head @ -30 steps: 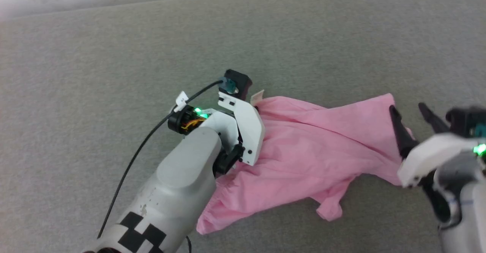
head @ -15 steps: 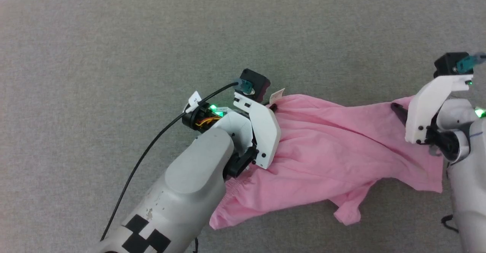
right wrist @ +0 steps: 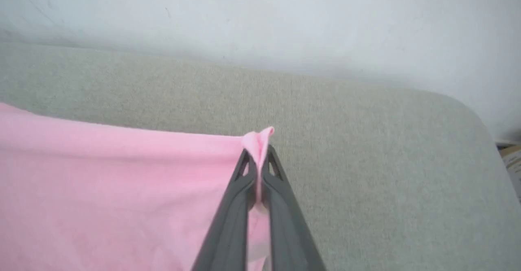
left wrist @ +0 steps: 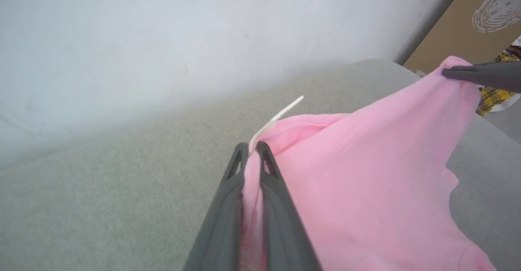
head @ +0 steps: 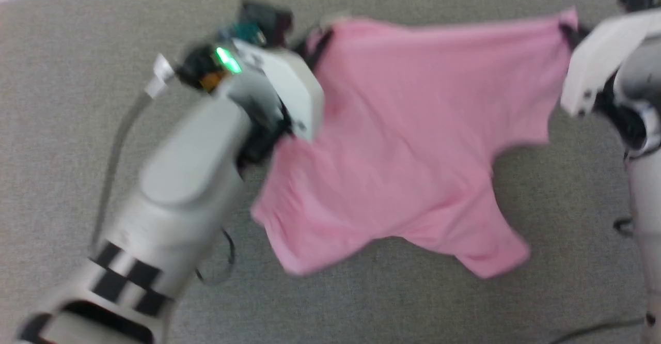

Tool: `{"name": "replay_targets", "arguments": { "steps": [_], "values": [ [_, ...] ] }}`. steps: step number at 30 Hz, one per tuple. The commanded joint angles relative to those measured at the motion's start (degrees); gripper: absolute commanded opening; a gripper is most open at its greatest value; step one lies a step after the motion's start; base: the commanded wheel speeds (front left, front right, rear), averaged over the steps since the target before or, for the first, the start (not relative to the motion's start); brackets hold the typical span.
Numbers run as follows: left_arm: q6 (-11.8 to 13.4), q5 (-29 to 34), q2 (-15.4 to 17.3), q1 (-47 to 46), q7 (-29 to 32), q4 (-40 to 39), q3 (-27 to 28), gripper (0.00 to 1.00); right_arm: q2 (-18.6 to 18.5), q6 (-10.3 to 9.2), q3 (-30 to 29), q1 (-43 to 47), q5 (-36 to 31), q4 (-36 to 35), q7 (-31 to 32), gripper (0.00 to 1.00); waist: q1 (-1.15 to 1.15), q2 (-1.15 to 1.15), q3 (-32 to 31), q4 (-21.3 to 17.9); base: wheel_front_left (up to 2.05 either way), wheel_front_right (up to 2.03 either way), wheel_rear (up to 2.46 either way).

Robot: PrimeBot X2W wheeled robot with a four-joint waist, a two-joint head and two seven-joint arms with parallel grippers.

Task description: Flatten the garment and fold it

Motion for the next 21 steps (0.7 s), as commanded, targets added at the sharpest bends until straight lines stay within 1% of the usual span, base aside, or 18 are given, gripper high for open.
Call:
{"name": "replay_targets", "arguments": {
  "steps": [1,2,5,6,10,14,16,18,21],
  "values": [
    [-1.03,0.78,3.37,-4.34,-0.28,-0.94,1.33,0.00,-0.46,-0.06,1.28,-4.11,0.12,-1.06,-1.75,0.00,0.00,0.00,1.21,-0.80,0.00,0.00,0.00],
    [-1.37,1.12,4.96,-6.25,-0.29,-1.39,2.05,0.00,-0.51,-0.06,1.99,-6.07,0.12,-1.39,-2.62,0.00,0.00,0.00,1.60,-1.07,0.00,0.00,0.00],
    [-0.93,1.39,8.67,-11.90,-0.07,-2.65,5.04,0.00,-0.69,-0.06,4.08,-12.35,-0.03,-1.92,-4.65,0.00,0.00,0.00,3.04,-1.64,0.00,0.00,0.00],
    [-0.93,1.39,8.67,-11.90,-0.07,-2.65,5.04,0.00,-0.69,-0.06,4.08,-12.35,-0.03,-1.92,-4.65,0.00,0.00,0.00,3.04,-1.64,0.00,0.00,0.00],
    [0.40,2.22,12.52,-18.99,-1.19,-4.08,8.71,0.00,-0.79,-0.06,5.60,-20.45,-0.65,-2.28,-7.39,0.00,0.00,0.00,5.05,-1.95,0.00,0.00,0.00],
    [3.08,3.72,14.43,-24.64,-4.75,-5.73,11.84,0.00,-0.68,-0.06,5.34,-27.71,-2.66,-2.65,-11.70,0.00,0.00,0.00,6.44,-1.70,0.00,0.00,0.00],
    [4.39,4.32,14.84,-26.67,-7.12,-6.54,13.22,0.00,-0.92,-0.06,5.54,-30.69,-4.07,-2.83,-13.99,0.00,0.00,0.00,6.82,-1.48,0.00,0.00,0.00],
    [5.16,4.49,14.82,-28.06,-9.24,-7.37,14.23,0.00,-1.20,-0.06,5.58,-32.88,-5.04,-3.05,-15.79,0.00,0.00,0.00,6.95,-1.09,0.00,0.00,0.00],
    [5.61,4.14,14.34,-28.63,-11.04,-8.23,14.96,0.00,-1.91,-0.06,5.80,-34.49,-5.84,-3.63,-17.41,0.00,0.00,0.00,6.91,-0.28,0.00,0.00,0.00]
  ]
}}
